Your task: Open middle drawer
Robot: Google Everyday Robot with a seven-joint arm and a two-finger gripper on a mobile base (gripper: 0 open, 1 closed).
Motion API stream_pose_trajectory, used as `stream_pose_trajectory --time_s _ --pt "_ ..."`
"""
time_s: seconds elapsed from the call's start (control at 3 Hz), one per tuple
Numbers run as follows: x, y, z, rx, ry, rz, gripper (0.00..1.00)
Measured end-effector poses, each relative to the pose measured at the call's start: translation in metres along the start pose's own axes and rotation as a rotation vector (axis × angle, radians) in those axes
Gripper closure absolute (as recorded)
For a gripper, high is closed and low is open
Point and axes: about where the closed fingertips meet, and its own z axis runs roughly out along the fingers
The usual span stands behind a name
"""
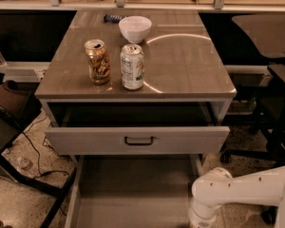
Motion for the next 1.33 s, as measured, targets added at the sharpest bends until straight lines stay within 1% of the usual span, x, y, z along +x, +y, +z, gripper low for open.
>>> stream_pose_trajectory --time_s 0.33,0.67,1.0,1.33 --pt "-0.013 0.006 0.018 -0.015 -0.022 -0.02 1.0" --pt "-0.01 0.023 0.019 -0.015 -0.019 -0.009 1.0" --pt "0.009 0.057 -0.002 0.0 0.009 0.015 1.0" --pt "0.01 0.058 -0.003 0.001 0.01 0.016 1.0"
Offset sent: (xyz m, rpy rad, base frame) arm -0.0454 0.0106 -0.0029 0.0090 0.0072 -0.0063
